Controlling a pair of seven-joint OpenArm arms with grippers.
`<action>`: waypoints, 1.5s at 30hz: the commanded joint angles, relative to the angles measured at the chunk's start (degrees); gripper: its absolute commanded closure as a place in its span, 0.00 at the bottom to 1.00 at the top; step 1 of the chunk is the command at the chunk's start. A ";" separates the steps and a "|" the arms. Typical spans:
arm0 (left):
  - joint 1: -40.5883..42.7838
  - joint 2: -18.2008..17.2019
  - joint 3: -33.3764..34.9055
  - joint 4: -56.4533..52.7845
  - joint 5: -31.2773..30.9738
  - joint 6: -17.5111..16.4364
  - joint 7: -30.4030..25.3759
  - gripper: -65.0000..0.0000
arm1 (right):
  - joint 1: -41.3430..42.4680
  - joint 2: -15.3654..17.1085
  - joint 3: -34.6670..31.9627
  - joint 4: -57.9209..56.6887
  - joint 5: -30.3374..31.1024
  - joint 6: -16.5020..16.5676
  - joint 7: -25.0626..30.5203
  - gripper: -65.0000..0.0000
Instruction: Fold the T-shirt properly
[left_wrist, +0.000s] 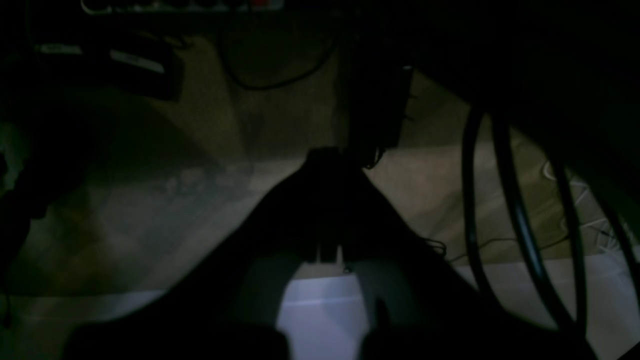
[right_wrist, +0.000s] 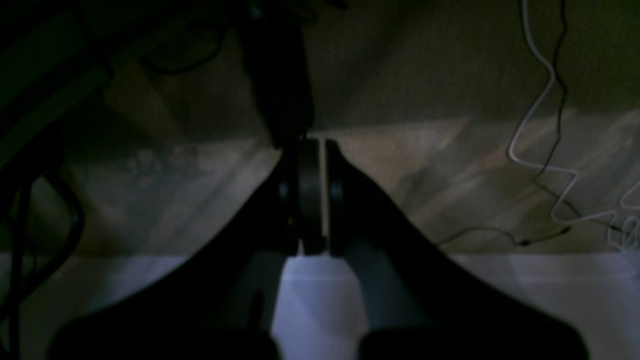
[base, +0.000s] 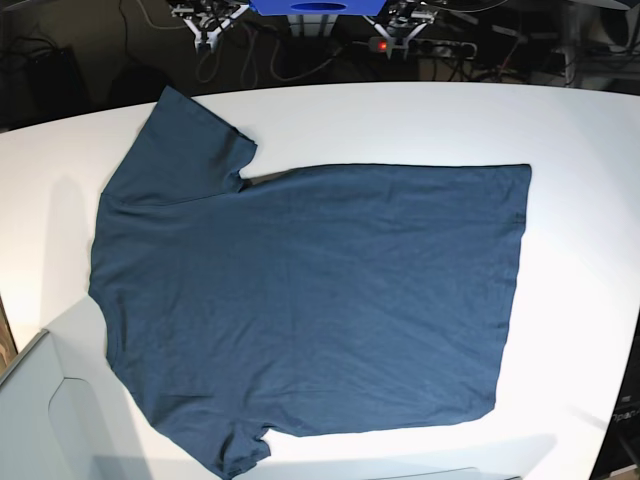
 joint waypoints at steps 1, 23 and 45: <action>0.22 0.01 0.01 0.13 0.14 -0.03 -0.01 1.00 | -0.18 -0.04 -0.03 0.47 0.03 0.82 -1.32 1.00; 1.36 0.01 0.01 0.22 0.23 -0.03 -0.01 1.00 | -0.18 -0.04 -0.21 0.55 -0.14 0.99 -4.05 1.00; 17.63 -0.70 -0.43 23.51 -0.30 -0.12 0.34 1.00 | -19.44 1.10 -0.30 26.75 -0.14 0.99 -4.31 1.00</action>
